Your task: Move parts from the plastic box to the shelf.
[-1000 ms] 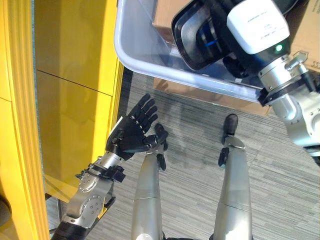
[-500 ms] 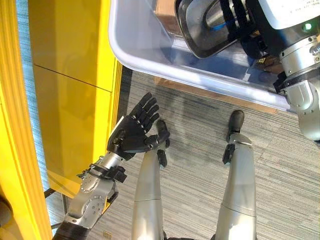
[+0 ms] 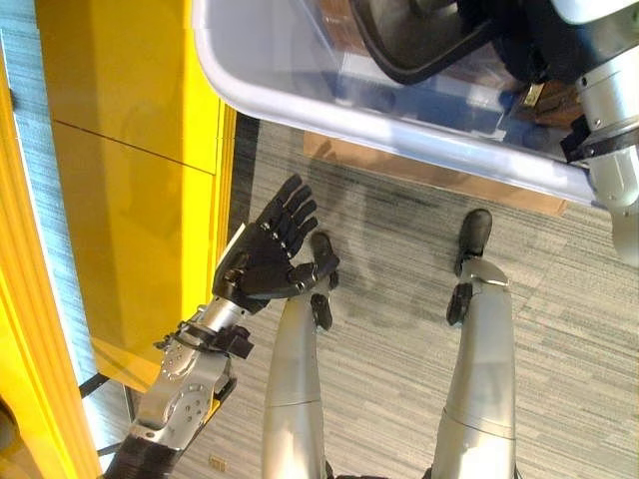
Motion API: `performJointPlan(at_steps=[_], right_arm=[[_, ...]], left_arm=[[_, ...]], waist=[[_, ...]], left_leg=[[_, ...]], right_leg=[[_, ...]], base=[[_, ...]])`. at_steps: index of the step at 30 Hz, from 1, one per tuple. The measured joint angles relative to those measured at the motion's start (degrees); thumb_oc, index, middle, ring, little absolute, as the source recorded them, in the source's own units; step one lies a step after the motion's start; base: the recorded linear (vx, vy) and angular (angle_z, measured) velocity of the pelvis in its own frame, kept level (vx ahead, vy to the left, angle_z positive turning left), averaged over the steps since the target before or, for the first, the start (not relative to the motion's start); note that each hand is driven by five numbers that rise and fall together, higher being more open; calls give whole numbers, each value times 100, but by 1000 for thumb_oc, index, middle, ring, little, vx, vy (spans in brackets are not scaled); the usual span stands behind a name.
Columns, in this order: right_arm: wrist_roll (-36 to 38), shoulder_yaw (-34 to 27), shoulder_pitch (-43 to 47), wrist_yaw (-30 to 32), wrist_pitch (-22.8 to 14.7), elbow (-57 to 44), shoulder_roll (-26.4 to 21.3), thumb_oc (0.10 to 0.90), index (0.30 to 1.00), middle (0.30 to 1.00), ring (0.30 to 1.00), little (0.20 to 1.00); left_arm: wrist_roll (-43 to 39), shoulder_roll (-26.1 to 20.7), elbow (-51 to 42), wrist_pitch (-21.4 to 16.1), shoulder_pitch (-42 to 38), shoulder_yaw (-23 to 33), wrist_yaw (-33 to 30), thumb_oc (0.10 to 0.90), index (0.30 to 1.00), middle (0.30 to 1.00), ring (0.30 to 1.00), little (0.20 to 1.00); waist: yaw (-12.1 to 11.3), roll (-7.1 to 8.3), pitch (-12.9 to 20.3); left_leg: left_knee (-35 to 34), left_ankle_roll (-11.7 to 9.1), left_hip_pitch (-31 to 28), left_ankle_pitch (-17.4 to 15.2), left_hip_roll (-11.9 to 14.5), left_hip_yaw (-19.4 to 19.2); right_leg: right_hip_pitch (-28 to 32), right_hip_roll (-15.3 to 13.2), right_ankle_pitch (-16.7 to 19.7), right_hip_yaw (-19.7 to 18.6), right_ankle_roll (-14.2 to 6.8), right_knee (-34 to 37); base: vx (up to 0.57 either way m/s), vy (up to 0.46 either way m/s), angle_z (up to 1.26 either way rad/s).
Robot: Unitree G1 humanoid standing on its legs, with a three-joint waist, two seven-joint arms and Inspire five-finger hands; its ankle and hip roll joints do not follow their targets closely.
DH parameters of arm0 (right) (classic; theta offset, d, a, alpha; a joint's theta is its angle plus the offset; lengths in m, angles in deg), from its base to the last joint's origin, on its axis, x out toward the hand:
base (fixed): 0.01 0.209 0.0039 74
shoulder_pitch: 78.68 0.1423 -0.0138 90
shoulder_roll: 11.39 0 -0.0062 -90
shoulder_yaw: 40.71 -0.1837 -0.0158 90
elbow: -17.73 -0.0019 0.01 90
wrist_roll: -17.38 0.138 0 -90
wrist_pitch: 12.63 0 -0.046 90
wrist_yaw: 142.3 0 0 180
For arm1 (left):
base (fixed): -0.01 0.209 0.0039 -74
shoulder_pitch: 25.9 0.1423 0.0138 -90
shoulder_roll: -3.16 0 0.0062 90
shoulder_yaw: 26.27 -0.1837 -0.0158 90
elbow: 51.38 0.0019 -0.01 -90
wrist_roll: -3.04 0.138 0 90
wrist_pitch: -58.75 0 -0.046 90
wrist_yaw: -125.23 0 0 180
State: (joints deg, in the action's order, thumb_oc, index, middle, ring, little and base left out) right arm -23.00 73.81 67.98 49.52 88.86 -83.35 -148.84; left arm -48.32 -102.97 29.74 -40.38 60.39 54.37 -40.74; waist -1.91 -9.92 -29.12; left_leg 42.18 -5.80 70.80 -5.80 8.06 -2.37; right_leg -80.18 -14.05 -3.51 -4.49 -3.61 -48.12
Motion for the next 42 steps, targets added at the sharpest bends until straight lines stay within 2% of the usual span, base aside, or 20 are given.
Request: performJointPlan(at_steps=[7,15,24,27,31,35,39,42], right_arm=[[-5,-74,47,104,-5,-121,-9,400,300,300,300,300],[23,-14,9,297,-27,-9,29,400,300,300,300,300],[112,42,-48,433,-200,455,208,400,300,300,300,300],[238,-65,-230,436,-319,448,274,400,300,300,300,300],[586,-139,-806,279,-453,272,298,400,300,300,300,300],[802,-327,-1505,31,-853,-265,556,400,300,300,300,300],[920,-328,-1978,-196,-1135,-472,723,400,300,300,300,300],[1022,-332,-2121,-387,-1128,-470,791,400,300,300,300,300]], left_arm=[[3,-3,-17,1,11,13,0,900,1000,1000,1000,1000],[43,-1,-18,-12,-18,6,-4,900,1000,1000,1000,1000],[52,32,47,-11,50,-64,1,900,1000,1000,1000,1000],[47,46,32,-10,8,-30,9,900,1000,1000,1000,1000],[31,181,8,-16,131,34,53,900,1000,1000,1000,1000],[-7,180,-26,-9,207,112,178,900,1000,1000,1000,1000],[-16,182,-33,47,335,138,251,900,1000,1000,1000,1000],[-22,183,-59,62,476,280,298,900,1000,1000,1000,1000]], waist=[[19,-15,11],[19,-35,26],[-10,-37,42],[-7,-34,23],[40,-8,9],[158,-3,6],[222,86,-56],[279,171,-105]], left_leg=[[-16,8,100,5,-7,-22],[48,18,89,-17,1,-11],[-240,26,-233,40,-14,-42],[-431,10,-444,108,-17,-66],[-745,-28,-1134,139,-18,-177],[-1112,14,-1599,209,-15,-200],[-1488,-14,-2208,317,34,-232],[-1736,-43,-2711,376,94,-277]], right_leg=[[-58,-1,45,6,-57,140],[-10,-15,68,21,-32,115],[330,-14,149,49,-79,426],[558,-29,218,100,-126,586],[1183,-60,230,120,-154,833],[1620,-60,259,184,-168,1100],[2168,-19,310,266,-142,1357],[2625,27,326,323,-126,1513]], base=[[5,-1,-1],[-5,0,0],[-13,2,-1],[-42,21,-1],[-31,16,-2],[0,0,0],[6,8,-5],[17,-8,-6]])
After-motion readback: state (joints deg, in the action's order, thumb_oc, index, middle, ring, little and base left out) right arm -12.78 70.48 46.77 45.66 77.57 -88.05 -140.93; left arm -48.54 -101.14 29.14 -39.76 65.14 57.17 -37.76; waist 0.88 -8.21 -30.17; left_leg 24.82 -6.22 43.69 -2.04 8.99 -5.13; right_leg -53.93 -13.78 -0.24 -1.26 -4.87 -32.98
